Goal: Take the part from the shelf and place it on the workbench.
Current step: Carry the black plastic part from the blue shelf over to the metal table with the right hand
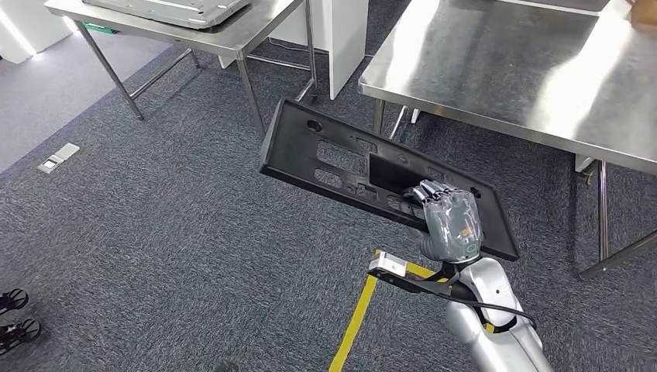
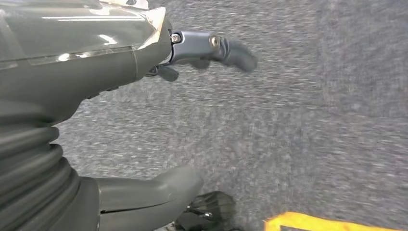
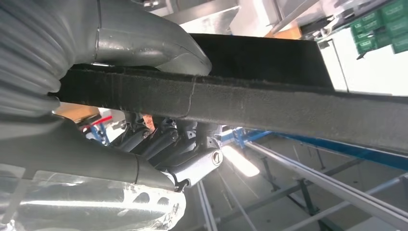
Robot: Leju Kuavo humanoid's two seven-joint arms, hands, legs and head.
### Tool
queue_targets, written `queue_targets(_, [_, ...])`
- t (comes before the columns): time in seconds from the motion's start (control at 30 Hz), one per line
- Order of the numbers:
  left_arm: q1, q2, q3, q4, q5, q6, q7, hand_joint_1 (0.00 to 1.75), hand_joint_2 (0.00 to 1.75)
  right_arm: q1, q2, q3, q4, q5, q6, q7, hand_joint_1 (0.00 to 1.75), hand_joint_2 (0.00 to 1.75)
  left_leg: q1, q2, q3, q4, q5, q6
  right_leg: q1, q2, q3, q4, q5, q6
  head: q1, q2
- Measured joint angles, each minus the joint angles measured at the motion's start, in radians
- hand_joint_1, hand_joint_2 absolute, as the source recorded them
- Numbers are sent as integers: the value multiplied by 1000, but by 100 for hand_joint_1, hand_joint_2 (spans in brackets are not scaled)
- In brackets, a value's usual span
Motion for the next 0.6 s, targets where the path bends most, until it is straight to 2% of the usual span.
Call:
queue_targets(0.07, [0,-1,0,0,0,0,0,0,175,-1,0,-1,-1,0,0,0,150,175,5,3,13,-32,22,5,5,-1,-13,19,-12,1,-3,0])
queue_targets(0.1, [0,-2,0,0,0,0,0,0,175,-3,-1,-2,-1,0,0,0,150,175,9,5,17,-44,32,6,7,-1,-33,60,-35,-2,-3,0])
queue_targets(0.17, [0,-3,0,0,0,-1,0,0,175,-4,-3,-4,0,0,0,0,150,175,11,7,11,-48,40,3,4,-2,-97,203,-104,-7,-1,0])
queue_targets(0.2, [0,-4,0,0,0,-2,0,0,175,-2,-4,-4,1,0,0,0,150,175,11,7,5,-45,42,0,1,-2,-126,273,-131,-4,-1,0])
queue_targets(0.23, [1,-4,0,1,0,-2,0,0,175,1,-4,-4,2,0,0,0,150,175,13,7,-1,-40,42,-3,-3,-2,-140,311,-144,4,-1,0])
queue_targets(0.27, [1,-5,0,1,0,-2,0,0,175,2,-5,-4,3,0,0,0,150,175,15,7,-7,-32,42,-7,-7,-2,-131,305,-139,17,-1,0])
queue_targets(0.3, [2,-5,0,1,0,-2,0,0,175,2,-5,-4,3,0,0,0,150,175,19,7,-14,-22,40,-12,-13,-4,-100,256,-122,31,-1,0])
queue_targets(0.33, [2,-6,0,1,0,-3,0,0,175,2,-6,-4,3,0,0,0,150,175,24,7,-21,-9,35,-20,-19,-6,-54,180,-99,46,0,0])
queue_targets(0.37, [2,-5,0,1,0,-3,0,0,175,1,-6,-4,4,0,0,0,150,175,26,6,-30,6,29,-29,-21,-8,-13,112,-82,56,0,0])
queue_targets(0.4, [2,-5,0,1,0,-3,0,0,175,1,-5,-4,4,0,0,0,150,175,28,6,-37,21,22,-37,-23,-9,16,63,-70,55,0,0])
queue_targets(0.43, [2,-5,0,1,0,-2,0,0,175,0,-4,-4,3,0,0,0,150,175,29,5,-43,31,17,-43,-23,-9,31,38,-65,48,-1,0])
queue_targets(0.5, [2,-5,0,1,0,-2,0,0,175,-1,-4,-4,3,0,0,0,150,175,31,5,-50,41,14,-47,-23,-5,31,34,-58,23,-4,0])
queue_targets(0.53, [3,-5,0,1,0,-2,0,0,175,-2,-4,-4,3,0,0,0,150,175,33,5,-54,46,11,-51,-24,-4,30,34,-55,15,-4,0])
queue_targets(0.57, [3,-5,0,1,0,-2,0,0,175,-2,-4,-4,3,0,0,0,150,175,36,4,-61,63,-3,-57,-26,-4,28,34,-52,8,-4,0])
queue_targets(0.6, [2,-4,0,1,0,-2,0,0,175,-3,-3,-4,3,0,0,0,150,175,40,3,-76,99,-30,-67,-28,-4,25,33,-49,3,-4,0])
